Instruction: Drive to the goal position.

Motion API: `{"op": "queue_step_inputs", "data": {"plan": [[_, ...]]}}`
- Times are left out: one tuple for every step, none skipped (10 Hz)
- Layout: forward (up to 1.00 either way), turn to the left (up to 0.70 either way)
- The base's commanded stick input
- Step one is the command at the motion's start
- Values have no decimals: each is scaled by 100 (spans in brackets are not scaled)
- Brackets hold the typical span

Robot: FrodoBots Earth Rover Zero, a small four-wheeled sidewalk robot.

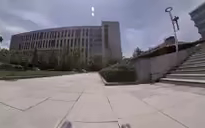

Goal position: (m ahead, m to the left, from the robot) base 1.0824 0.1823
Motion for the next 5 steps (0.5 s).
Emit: {"op": "queue_step_inputs", "data": {"plan": [[70,2],[70,2],[70,2],[70,2],[70,2]]}}
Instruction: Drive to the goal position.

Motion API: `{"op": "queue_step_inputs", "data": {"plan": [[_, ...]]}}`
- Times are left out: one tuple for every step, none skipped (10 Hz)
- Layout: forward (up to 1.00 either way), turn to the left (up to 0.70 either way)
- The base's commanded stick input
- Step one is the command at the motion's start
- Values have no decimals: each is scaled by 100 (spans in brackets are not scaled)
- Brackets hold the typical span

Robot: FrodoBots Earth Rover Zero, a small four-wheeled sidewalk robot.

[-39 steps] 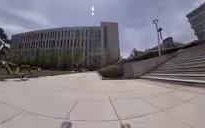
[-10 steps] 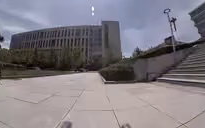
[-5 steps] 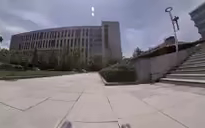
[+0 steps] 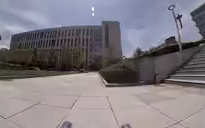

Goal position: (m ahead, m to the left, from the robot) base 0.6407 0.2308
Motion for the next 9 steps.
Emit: {"op": "queue_step_inputs", "data": {"plan": [[70,2],[70,2],[70,2],[70,2],[70,2],[70,2],[70,2],[70,2],[70,2]]}}
